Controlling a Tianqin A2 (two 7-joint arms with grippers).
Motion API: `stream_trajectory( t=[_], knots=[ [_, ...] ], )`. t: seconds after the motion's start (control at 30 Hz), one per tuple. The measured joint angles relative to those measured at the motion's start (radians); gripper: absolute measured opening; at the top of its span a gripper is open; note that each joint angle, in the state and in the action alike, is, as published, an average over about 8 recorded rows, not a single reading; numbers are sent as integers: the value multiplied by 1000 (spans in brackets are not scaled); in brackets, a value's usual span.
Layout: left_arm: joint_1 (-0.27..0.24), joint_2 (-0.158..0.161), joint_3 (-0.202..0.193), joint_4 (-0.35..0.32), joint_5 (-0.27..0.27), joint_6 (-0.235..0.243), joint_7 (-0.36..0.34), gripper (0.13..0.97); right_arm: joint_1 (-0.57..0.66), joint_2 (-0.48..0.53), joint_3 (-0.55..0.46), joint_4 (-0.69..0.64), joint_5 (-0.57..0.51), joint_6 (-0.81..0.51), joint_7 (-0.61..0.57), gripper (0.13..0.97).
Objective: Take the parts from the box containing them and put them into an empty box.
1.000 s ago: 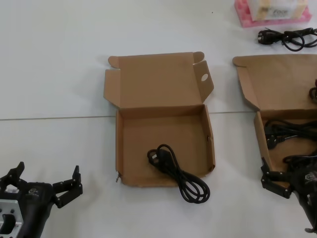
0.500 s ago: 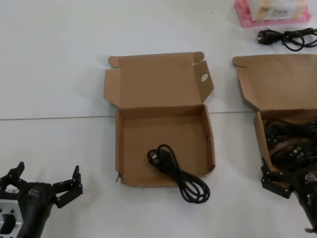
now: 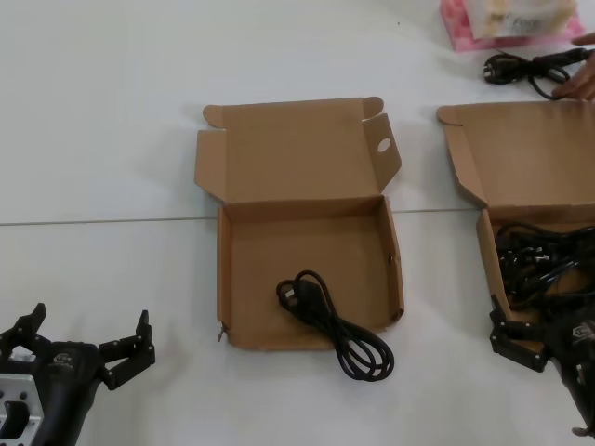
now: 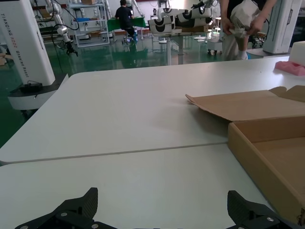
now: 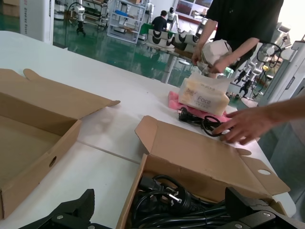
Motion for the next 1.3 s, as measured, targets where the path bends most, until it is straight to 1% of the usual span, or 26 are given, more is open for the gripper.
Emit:
stream_trajectory(
  t=[1.3],
  knots=[
    [0, 0, 0, 0, 0, 0, 0, 966, 0, 0, 0, 0, 0, 0, 0, 966]
  ],
)
